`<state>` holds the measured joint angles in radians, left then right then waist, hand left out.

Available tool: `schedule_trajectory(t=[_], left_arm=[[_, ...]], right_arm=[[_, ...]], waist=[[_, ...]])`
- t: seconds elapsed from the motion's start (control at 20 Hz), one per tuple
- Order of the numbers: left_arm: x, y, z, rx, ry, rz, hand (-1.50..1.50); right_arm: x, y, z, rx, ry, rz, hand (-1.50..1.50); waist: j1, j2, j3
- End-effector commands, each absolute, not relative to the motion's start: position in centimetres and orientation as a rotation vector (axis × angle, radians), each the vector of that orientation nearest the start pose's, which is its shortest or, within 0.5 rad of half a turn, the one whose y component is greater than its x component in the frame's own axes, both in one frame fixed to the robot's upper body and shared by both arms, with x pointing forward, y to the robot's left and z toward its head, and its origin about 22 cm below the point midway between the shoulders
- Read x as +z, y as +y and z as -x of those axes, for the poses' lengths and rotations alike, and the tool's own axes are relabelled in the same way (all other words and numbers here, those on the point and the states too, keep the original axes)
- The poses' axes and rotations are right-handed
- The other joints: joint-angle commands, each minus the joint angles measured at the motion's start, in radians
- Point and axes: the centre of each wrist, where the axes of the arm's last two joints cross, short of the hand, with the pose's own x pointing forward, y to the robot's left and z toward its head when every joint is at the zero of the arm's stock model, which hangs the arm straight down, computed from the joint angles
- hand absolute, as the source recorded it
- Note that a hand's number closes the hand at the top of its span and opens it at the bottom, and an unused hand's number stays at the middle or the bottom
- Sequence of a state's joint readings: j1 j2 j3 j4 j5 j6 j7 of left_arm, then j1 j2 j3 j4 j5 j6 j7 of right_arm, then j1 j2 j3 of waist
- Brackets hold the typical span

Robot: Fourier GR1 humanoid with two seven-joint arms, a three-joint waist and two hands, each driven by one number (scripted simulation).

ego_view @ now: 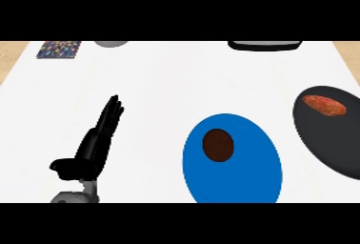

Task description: Pick the sweet potato from the plate and place it in the pan

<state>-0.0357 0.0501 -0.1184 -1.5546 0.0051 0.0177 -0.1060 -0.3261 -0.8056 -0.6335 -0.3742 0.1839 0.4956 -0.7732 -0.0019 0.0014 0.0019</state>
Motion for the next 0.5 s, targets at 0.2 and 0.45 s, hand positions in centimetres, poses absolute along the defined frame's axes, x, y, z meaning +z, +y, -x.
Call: schedule_trajectory(t=[0.2,0.45], left_arm=[[1.1,20.9,-23.5,-0.115,-1.7,0.045,0.0],[0.1,20.1,-25.2,-0.117,-1.702,0.048,0.0]], right_arm=[[2.1,-58.7,-15.1,0.151,-1.732,0.29,-1.5],[2.8,-58.6,-16.4,0.167,-1.75,0.295,-1.5]], waist=[[-0.001,-0.005,-0.001],[-0.001,0.0,0.0]])
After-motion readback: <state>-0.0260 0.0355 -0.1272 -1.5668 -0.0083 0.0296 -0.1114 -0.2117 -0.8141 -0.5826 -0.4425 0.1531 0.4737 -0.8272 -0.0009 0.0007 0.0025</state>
